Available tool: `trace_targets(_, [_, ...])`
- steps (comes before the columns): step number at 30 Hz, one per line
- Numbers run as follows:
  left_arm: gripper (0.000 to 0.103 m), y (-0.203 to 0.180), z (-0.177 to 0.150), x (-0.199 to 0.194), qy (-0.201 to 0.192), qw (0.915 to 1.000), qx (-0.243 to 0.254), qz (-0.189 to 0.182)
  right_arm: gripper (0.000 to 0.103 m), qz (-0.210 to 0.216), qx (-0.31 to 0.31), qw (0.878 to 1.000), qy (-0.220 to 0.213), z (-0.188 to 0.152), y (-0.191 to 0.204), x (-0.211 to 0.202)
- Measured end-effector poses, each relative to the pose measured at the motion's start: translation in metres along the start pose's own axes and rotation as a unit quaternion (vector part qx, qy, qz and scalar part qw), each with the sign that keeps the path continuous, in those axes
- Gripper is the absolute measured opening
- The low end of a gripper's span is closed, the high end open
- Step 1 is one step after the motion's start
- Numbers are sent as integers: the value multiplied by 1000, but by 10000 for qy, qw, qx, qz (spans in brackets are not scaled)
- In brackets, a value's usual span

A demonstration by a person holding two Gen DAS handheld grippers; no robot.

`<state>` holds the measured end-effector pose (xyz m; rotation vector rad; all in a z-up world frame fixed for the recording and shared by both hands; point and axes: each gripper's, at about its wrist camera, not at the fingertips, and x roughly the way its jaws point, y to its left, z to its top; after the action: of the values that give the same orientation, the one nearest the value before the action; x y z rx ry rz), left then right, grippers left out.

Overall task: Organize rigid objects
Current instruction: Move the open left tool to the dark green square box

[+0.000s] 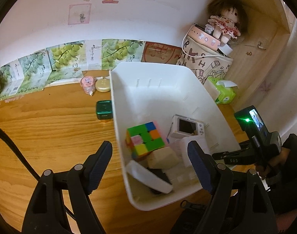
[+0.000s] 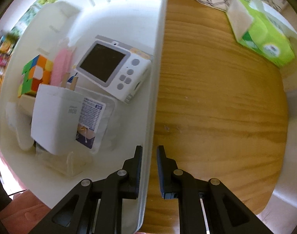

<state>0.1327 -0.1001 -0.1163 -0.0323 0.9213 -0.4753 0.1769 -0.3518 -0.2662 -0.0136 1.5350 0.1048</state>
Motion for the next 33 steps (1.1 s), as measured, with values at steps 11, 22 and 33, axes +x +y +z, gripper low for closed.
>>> trace_targets(11, [82,49,3,-8,281,9993,173,-169,14,-198,815,9964,-96,-10,5,2])
trace_targets(22, [82,92,5,14,961,9936,595,-41,14,-649,1466,9869,-163,-16,10,-5])
trace_targets(33, [82,100,35,64,911,9675,2354,120,14,-916,1795,9792,-222,-17,19,-17])
